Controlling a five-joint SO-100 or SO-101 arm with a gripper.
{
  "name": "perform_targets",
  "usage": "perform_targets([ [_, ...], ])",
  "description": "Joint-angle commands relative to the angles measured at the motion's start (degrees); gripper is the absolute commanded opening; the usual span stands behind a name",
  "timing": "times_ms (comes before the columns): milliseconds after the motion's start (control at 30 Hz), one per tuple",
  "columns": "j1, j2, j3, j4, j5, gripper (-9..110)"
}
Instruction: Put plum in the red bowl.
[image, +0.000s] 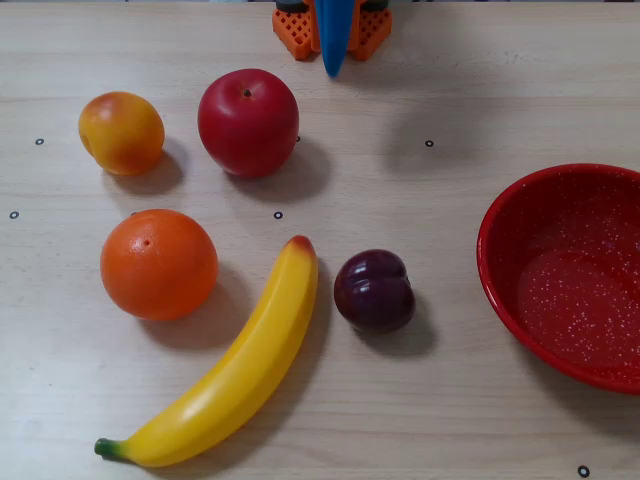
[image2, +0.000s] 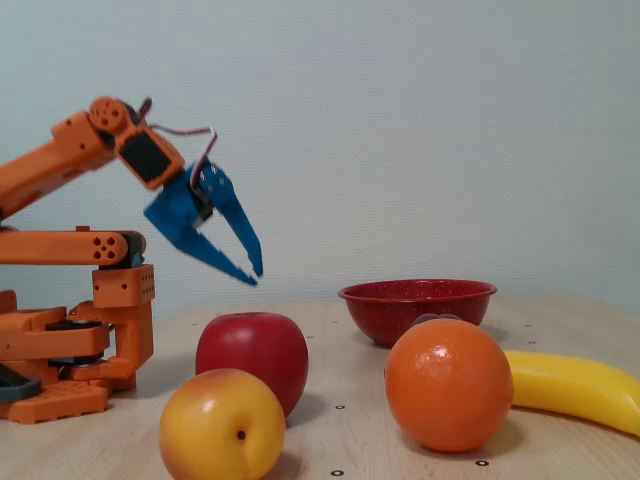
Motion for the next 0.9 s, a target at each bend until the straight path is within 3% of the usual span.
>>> perform_targets([
  [0, -2.99, -3.52, -9.05, 2.2, -2.37, 0],
  [867, -1.58, -44.82, -47.9, 9.67, -6.77, 0],
])
